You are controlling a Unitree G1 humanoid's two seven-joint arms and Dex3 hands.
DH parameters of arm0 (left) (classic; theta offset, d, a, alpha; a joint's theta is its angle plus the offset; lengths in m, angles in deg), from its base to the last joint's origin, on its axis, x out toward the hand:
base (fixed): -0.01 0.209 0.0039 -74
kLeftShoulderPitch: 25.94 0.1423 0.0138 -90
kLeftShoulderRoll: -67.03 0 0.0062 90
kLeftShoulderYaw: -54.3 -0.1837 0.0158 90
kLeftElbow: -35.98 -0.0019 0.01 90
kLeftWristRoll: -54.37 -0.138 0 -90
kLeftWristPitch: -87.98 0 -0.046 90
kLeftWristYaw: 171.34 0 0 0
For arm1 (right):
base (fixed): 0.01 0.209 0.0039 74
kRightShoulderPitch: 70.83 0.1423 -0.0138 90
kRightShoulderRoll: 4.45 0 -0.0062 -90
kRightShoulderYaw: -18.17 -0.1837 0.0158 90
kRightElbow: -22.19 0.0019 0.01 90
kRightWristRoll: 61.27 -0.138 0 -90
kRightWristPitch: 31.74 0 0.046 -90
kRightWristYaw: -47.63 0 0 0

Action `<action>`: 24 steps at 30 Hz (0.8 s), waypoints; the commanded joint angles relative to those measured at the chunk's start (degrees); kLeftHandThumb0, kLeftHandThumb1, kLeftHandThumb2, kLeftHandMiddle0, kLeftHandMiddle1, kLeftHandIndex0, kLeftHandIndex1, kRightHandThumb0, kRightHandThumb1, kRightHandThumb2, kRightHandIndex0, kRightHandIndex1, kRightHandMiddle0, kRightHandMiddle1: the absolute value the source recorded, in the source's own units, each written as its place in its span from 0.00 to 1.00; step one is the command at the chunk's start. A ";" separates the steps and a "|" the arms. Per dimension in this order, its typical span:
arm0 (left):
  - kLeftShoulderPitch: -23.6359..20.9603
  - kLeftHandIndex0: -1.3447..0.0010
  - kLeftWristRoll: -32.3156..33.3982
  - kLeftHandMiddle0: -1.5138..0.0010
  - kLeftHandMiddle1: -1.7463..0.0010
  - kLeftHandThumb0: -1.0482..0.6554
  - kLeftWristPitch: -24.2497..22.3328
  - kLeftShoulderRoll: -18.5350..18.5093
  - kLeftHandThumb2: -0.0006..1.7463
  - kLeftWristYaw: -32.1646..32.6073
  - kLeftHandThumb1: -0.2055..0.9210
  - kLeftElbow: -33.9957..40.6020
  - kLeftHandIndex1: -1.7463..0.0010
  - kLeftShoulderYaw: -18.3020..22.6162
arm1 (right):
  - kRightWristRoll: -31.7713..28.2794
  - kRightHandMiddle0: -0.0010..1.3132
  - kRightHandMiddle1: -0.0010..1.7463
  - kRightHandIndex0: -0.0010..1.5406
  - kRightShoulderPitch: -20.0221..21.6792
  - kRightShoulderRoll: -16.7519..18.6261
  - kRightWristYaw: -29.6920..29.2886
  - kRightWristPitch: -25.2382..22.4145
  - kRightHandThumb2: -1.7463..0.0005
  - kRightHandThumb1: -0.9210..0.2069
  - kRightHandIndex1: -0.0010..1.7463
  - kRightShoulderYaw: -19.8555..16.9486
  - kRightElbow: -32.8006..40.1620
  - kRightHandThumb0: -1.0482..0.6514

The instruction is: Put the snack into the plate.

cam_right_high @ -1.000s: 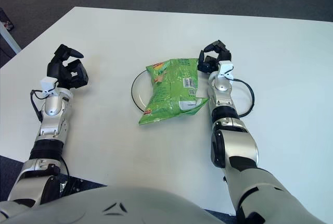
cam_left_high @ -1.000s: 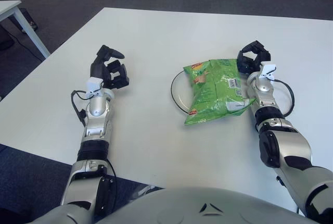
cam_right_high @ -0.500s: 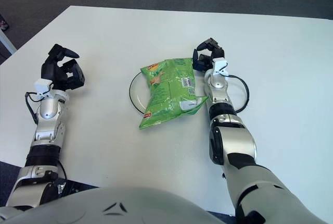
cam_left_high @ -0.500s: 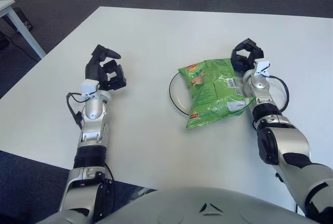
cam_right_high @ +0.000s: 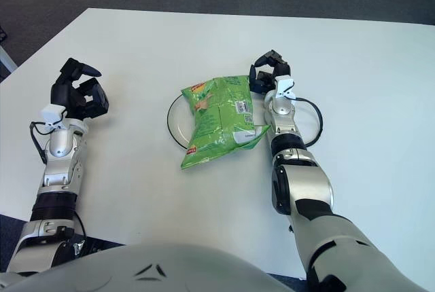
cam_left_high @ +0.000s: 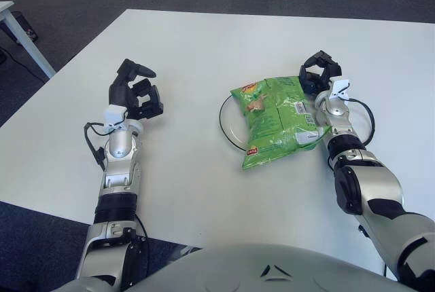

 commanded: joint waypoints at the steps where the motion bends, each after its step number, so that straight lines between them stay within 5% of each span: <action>1: 11.62 0.59 0.77 0.30 0.00 0.35 -0.66 4.24 0.69 -0.50 0.54 -6.68 0.00 -0.30 | 0.74 0.48 1.00 0.85 -3.06 1.98 -0.93 -2.38 0.23 0.56 1.00 0.44 -2.20 0.33; 24: 11.00 0.61 1.61 0.31 0.00 0.35 -1.71 3.84 0.67 -3.39 0.56 -7.05 0.00 -0.47 | 1.97 0.44 1.00 0.85 -4.89 1.02 -3.86 -1.94 0.28 0.49 1.00 1.80 -0.44 0.35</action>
